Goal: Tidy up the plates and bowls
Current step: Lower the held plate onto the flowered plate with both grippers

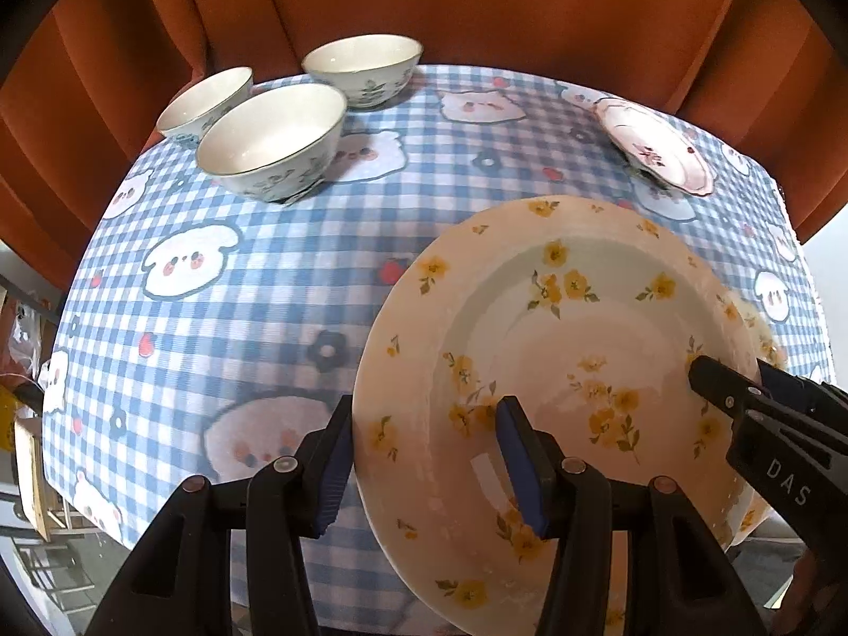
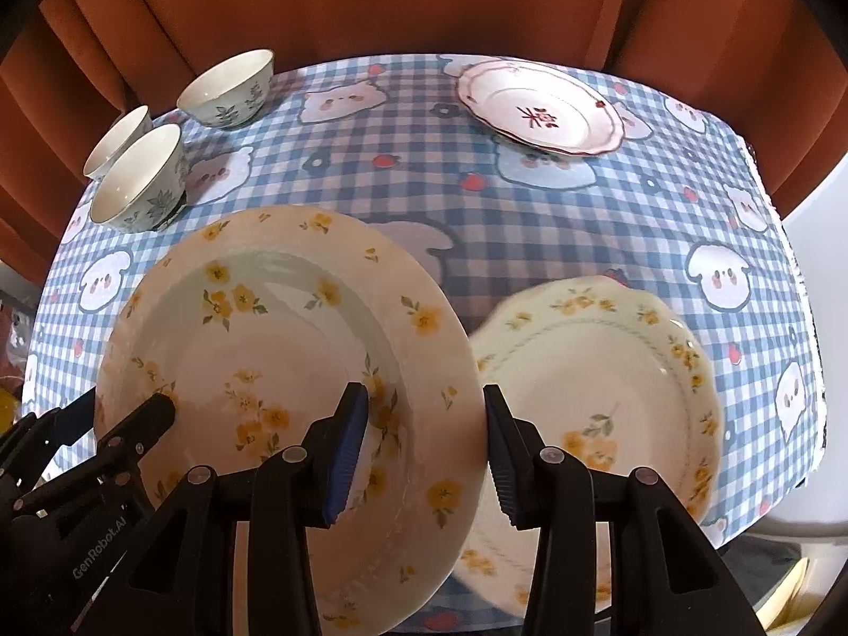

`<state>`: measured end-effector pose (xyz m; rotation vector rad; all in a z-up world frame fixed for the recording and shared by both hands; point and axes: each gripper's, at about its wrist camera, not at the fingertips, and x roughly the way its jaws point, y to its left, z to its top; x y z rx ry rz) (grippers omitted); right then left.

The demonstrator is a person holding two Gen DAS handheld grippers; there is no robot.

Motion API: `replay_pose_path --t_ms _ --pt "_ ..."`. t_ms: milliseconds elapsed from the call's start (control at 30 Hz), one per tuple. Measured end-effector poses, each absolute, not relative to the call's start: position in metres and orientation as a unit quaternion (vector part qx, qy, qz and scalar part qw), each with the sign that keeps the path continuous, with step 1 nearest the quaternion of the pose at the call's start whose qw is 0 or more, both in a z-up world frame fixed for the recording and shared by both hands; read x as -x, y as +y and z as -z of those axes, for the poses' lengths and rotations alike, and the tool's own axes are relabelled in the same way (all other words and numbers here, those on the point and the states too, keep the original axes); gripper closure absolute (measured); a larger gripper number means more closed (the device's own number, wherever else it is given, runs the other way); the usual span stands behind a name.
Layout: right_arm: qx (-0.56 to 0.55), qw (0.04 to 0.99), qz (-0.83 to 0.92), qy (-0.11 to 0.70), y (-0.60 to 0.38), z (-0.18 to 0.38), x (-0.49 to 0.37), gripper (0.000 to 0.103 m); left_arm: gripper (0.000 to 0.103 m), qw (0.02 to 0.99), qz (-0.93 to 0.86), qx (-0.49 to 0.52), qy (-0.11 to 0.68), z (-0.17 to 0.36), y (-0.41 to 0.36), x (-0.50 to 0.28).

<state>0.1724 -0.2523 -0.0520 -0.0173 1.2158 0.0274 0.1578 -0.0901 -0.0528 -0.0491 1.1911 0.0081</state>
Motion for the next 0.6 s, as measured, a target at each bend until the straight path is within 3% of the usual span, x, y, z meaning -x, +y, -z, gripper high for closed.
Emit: replay_pose_path --t_ms 600 --pt "0.013 0.82 0.001 0.572 -0.369 0.047 -0.168 0.057 0.05 0.823 0.016 0.029 0.567 0.056 -0.206 -0.158"
